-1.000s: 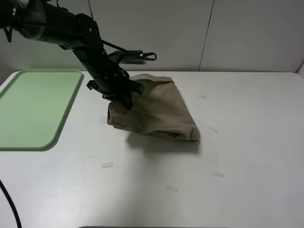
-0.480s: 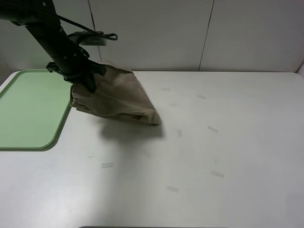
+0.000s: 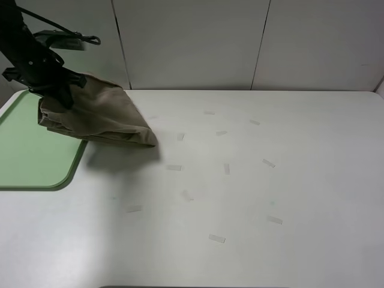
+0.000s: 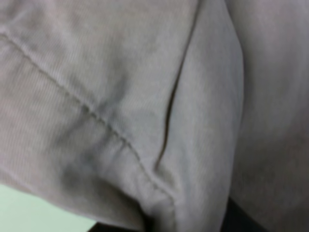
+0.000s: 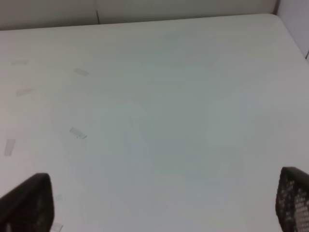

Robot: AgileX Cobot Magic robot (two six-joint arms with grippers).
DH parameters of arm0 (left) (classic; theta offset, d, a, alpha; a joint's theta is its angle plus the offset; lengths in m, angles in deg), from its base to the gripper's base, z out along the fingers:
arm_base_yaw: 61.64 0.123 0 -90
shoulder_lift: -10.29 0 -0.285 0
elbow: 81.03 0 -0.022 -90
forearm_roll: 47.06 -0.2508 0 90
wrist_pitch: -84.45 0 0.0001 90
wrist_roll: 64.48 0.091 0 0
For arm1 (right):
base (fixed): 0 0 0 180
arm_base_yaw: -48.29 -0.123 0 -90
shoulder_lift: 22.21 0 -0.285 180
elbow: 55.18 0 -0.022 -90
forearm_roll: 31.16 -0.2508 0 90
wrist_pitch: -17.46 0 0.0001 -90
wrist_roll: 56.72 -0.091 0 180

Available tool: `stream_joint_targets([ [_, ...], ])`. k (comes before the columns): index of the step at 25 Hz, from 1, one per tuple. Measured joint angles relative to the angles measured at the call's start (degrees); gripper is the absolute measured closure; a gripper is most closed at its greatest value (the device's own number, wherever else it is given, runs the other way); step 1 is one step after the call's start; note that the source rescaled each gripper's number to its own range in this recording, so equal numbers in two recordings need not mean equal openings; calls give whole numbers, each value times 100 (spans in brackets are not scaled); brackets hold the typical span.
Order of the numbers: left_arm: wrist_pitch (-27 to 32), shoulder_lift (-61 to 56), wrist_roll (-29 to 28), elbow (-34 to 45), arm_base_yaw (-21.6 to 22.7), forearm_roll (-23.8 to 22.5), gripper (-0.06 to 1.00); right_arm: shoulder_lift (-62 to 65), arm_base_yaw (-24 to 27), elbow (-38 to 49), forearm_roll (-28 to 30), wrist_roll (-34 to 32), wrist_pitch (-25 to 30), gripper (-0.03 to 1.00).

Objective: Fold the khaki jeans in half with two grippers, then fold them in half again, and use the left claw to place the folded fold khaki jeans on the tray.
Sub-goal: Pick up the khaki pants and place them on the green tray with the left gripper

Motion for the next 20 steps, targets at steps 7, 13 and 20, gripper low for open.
stream_joint_targets([
  [7, -49, -6, 23, 0, 638, -55, 87, 0, 0, 0, 0, 0, 0, -3],
  [13, -345, -6, 42, 5, 1188, -56, 87, 0, 0, 0, 0, 0, 0, -3],
  [20, -579, -6, 42, 5, 1597, -176, 87, 0, 0, 0, 0, 0, 0, -3],
])
